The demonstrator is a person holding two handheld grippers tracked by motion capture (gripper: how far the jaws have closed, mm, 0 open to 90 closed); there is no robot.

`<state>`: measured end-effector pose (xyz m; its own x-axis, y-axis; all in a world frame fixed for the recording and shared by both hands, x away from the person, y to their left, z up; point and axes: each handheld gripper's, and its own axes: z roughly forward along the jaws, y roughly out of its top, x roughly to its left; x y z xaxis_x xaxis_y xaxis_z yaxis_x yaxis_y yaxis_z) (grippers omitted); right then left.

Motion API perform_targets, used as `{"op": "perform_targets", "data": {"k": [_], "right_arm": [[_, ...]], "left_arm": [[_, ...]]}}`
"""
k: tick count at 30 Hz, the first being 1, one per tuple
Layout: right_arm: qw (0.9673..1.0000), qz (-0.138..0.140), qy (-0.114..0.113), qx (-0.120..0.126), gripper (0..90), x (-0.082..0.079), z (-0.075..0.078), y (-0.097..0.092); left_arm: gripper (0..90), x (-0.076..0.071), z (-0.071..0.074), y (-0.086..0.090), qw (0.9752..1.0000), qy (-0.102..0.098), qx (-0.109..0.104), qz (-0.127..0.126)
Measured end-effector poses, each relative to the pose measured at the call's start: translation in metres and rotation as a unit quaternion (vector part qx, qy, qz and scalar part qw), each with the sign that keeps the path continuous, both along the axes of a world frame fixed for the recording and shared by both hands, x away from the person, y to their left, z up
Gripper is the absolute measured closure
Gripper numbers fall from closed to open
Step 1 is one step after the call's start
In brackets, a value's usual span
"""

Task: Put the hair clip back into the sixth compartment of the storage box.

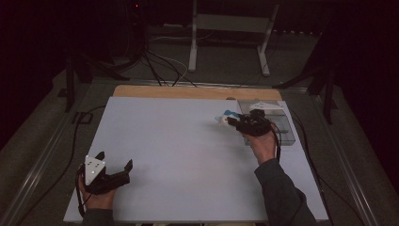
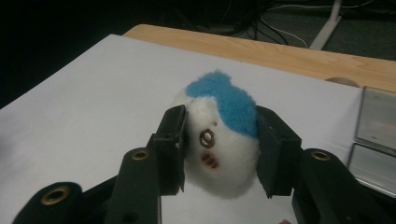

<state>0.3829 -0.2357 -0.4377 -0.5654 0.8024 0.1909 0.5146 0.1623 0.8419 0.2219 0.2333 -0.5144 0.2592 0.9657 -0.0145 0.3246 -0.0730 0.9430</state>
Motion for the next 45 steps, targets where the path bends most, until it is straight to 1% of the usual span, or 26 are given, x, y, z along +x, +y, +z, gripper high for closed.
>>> {"op": "perform_targets", "data": {"k": [8,14,22,28,32,35,38,45], "right_arm": [[0.9998,-0.018,-0.002,0.003,58.1,0.002,0.003,-0.015],[0.9995,-0.029,-0.004,0.007,58.1,0.003,0.005,-0.023],[0.9992,-0.040,-0.004,0.004,58.1,0.006,0.006,-0.032],[0.9987,-0.051,-0.001,0.004,58.1,0.008,0.005,-0.039],[0.9982,-0.061,0.002,0.003,58.1,0.010,0.004,-0.046],[0.9980,-0.062,0.003,0.004,58.1,0.010,0.004,-0.047],[0.9976,-0.069,0.005,-0.002,58.1,0.012,0.003,-0.052],[0.9967,-0.080,0.009,-0.005,58.1,0.015,0.002,-0.061]], "left_arm": [[0.7,0.000,0.000,0.000,1.0000,0.000,-0.001,0.000],[0.7,0.000,0.000,0.000,1.0000,0.000,-0.001,0.000],[0.7,0.000,0.000,0.000,1.0000,-0.001,-0.002,0.000],[0.7,0.000,0.000,0.000,1.0000,-0.001,-0.001,-0.001],[0.7,0.000,0.000,0.000,1.0000,-0.001,0.000,-0.001],[0.7,0.000,0.000,0.000,1.0000,0.000,0.000,-0.001],[0.7,0.000,0.000,0.000,1.0000,0.001,0.001,-0.002],[0.7,0.000,0.000,-0.001,1.0000,0.000,0.001,-0.002]]}}
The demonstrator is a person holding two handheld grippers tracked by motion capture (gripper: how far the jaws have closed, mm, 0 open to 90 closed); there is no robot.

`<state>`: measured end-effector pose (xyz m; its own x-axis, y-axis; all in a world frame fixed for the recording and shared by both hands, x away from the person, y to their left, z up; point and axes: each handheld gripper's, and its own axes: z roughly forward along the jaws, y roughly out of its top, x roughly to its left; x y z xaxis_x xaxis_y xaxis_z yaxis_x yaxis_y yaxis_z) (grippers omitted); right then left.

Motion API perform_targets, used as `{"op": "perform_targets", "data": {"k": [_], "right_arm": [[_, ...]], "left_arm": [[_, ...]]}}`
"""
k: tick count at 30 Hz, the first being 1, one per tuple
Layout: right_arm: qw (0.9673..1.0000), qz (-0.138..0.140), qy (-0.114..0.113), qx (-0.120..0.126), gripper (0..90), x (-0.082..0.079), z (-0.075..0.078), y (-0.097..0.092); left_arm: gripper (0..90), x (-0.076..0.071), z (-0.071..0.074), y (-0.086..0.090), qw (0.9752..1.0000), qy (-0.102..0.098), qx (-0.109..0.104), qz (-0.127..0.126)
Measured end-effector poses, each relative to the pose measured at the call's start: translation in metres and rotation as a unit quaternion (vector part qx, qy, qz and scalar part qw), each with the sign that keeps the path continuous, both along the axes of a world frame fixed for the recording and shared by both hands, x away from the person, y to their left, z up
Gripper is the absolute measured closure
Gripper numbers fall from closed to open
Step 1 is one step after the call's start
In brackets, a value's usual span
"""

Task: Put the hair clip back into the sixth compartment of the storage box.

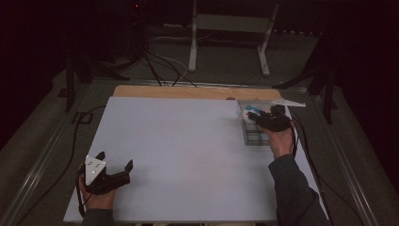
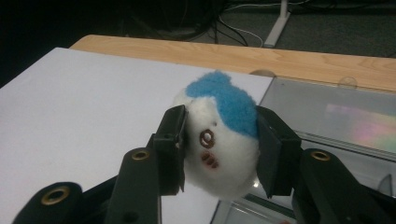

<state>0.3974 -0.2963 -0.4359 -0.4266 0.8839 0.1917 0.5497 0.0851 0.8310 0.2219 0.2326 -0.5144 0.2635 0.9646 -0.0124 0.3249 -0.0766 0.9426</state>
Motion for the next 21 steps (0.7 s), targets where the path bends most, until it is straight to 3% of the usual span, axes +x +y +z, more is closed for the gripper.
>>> {"op": "perform_targets", "data": {"k": [21], "right_arm": [[0.9995,-0.027,0.008,-0.011,58.1,0.001,-0.001,-0.028]], "left_arm": [[0.7,0.000,0.000,-0.001,1.0000,0.000,0.001,0.000]]}}
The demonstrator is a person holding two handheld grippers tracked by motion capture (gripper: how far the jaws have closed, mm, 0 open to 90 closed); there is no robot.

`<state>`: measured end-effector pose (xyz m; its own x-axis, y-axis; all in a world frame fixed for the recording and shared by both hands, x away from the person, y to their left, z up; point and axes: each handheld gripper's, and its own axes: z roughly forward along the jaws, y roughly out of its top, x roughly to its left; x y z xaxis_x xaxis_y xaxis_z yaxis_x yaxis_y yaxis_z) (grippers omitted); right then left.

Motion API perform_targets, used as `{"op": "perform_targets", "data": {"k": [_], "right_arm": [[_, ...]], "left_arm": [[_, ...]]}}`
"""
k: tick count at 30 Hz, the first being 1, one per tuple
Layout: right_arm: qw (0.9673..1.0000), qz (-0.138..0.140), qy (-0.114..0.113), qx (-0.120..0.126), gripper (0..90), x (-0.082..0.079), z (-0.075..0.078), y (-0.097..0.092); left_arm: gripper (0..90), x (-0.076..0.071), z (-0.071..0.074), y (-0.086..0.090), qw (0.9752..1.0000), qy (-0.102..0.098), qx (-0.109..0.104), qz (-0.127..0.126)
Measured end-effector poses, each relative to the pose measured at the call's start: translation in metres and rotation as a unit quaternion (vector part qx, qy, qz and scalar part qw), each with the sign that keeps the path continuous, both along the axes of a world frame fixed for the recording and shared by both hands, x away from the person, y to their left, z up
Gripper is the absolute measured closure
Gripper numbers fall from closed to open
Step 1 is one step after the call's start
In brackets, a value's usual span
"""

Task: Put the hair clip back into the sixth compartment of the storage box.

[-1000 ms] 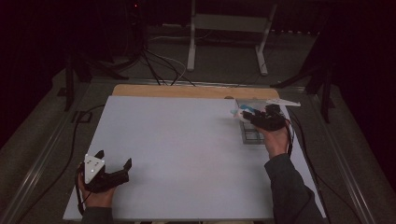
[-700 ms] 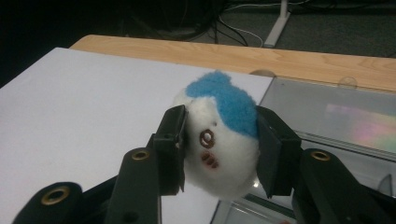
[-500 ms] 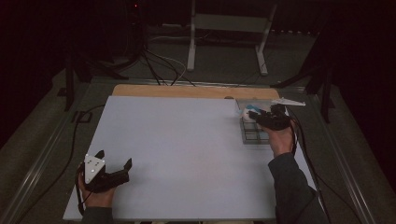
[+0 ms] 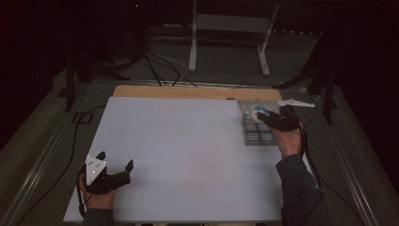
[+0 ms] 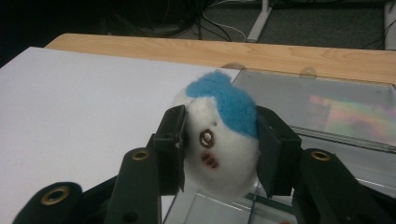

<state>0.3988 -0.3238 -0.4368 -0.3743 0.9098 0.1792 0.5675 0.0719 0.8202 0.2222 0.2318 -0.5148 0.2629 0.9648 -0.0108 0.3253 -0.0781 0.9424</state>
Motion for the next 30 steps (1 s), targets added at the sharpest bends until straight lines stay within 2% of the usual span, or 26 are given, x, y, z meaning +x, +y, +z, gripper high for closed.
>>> {"op": "perform_targets", "data": {"k": [30], "right_arm": [[0.9993,-0.034,0.013,-0.014,58.2,-0.003,-0.003,-0.037]], "left_arm": [[0.7,0.000,0.000,-0.001,1.0000,-0.001,0.001,-0.002]]}}
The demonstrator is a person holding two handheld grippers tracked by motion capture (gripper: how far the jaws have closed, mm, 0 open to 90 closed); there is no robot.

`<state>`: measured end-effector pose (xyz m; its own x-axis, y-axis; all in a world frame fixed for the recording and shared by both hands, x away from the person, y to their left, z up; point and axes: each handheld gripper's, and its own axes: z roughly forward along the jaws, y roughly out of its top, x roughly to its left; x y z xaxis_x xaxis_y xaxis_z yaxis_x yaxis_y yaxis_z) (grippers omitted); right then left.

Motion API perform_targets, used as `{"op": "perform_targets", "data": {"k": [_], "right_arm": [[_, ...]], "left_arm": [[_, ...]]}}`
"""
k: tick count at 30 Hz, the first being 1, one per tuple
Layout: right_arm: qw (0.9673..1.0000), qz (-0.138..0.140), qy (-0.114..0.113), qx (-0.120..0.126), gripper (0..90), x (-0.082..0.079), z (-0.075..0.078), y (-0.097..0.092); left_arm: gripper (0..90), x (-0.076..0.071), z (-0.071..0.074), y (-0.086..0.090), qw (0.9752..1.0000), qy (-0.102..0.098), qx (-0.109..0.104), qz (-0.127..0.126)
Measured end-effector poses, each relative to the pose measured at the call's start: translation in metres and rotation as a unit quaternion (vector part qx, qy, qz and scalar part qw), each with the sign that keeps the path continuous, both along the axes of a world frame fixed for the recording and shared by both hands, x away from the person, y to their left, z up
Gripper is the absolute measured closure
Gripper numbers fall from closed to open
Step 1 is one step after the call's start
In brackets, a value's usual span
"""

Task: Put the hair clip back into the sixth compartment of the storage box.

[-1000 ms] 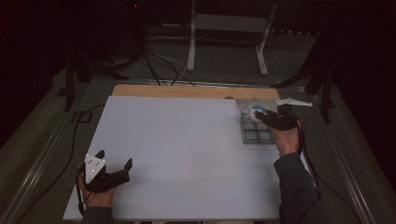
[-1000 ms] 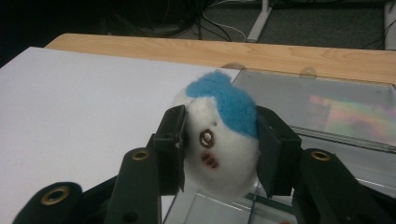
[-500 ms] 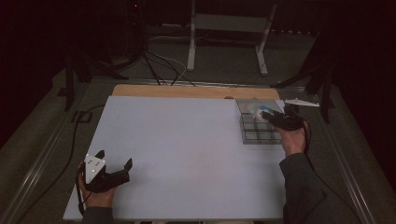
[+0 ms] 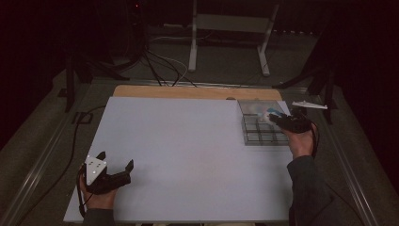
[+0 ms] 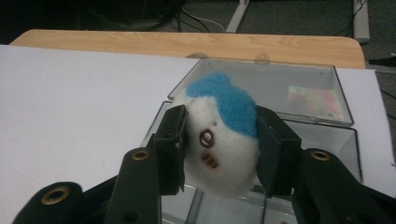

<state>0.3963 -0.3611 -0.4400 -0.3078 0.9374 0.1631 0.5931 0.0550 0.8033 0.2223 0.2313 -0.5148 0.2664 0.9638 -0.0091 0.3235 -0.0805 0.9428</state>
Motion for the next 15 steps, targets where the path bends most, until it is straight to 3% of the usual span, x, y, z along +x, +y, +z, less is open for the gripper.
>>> {"op": "perform_targets", "data": {"k": [15], "right_arm": [[0.9999,-0.012,0.007,-0.009,58.2,-0.004,-0.002,-0.017]], "left_arm": [[0.7,0.000,0.000,-0.001,1.0000,0.001,0.002,0.001]]}}
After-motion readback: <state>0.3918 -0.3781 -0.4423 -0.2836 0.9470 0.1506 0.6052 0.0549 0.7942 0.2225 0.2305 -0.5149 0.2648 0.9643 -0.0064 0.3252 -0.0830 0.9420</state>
